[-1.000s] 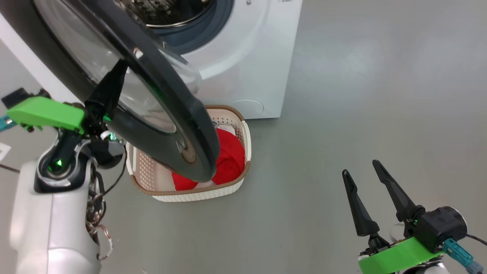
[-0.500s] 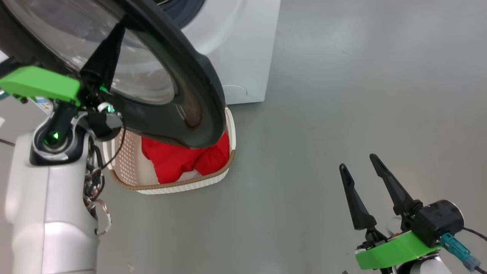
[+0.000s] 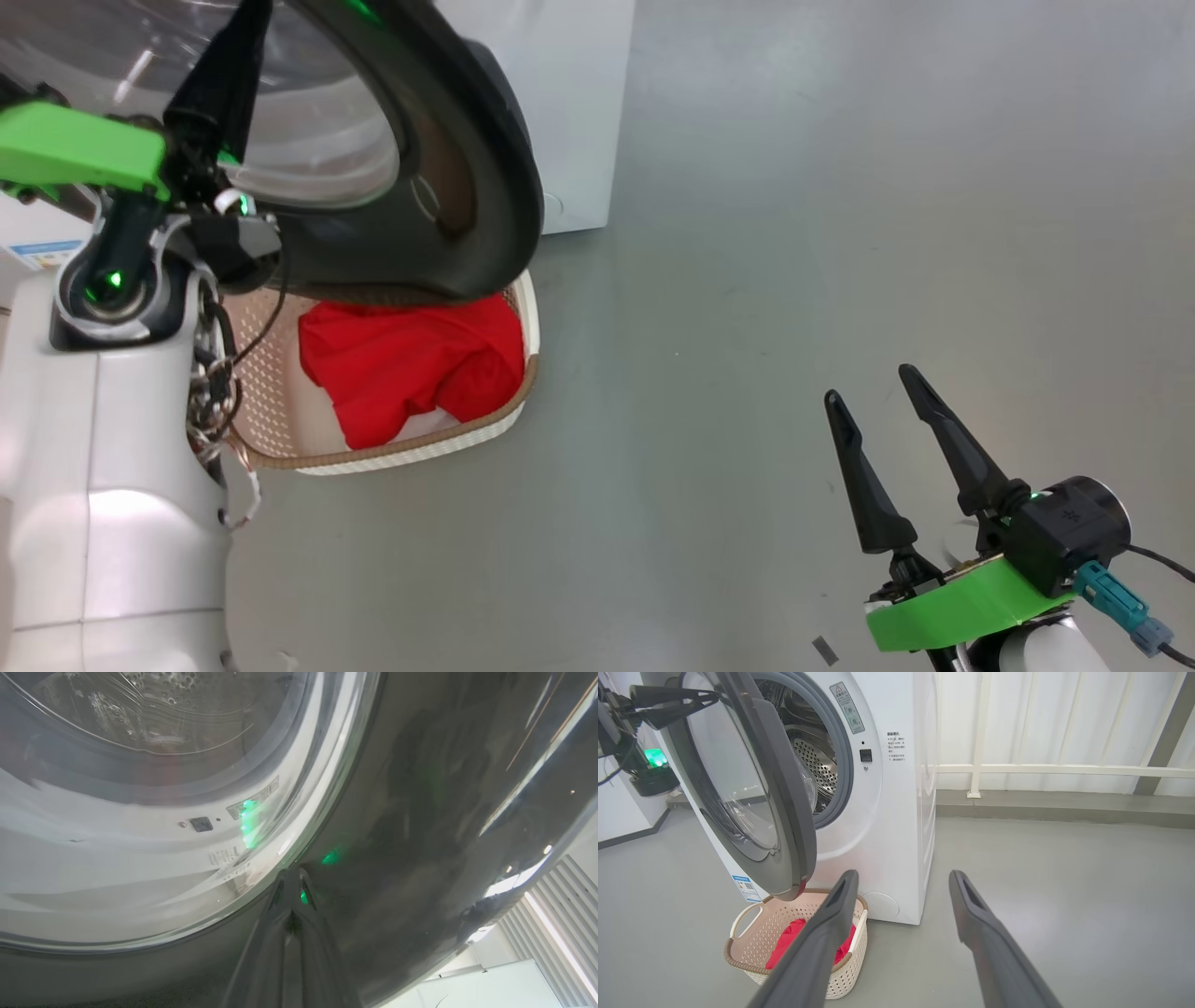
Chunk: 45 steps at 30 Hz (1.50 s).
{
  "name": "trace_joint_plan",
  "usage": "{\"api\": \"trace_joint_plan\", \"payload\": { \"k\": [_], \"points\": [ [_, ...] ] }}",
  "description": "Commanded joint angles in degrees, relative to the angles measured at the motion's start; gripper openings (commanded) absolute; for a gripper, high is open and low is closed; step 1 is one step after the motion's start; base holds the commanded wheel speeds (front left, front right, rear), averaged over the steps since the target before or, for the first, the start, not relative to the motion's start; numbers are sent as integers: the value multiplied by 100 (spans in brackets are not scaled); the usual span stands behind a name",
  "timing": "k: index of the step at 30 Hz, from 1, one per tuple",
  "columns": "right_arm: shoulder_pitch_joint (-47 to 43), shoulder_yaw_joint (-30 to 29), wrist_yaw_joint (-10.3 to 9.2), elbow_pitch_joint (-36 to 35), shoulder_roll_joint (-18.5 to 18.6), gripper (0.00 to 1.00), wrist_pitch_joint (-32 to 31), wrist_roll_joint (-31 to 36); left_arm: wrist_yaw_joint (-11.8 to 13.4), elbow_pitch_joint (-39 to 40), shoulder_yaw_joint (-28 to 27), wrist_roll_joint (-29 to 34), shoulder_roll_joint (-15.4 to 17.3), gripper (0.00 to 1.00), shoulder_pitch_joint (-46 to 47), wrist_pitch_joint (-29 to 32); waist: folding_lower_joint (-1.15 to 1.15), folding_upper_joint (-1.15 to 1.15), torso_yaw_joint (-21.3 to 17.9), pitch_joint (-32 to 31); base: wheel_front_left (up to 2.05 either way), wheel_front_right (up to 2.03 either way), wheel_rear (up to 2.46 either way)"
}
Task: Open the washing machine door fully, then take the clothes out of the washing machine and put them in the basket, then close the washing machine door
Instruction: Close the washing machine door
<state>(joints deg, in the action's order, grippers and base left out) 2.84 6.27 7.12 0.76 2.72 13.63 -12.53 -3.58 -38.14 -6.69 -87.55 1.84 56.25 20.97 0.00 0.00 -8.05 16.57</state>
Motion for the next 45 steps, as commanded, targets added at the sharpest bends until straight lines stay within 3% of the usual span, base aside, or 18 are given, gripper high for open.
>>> {"api": "trace_joint_plan", "payload": {
  "k": [1,22,45],
  "points": [
    [185,108,36,-133,16,100,66,-26,-111,99,-85,15,165,0,305,-41,0,0,-112,55,0,0,0],
    [164,80,36,-224,16,100,33,48,-344,-577,-168,97,334,0,856,-250,0,0,-361,288,0,0,0],
    [228,189,36,-226,16,100,25,-5,-390,-946,-211,142,492,0,1330,-405,0,0,-679,478,0,0,0]
  ]
}}
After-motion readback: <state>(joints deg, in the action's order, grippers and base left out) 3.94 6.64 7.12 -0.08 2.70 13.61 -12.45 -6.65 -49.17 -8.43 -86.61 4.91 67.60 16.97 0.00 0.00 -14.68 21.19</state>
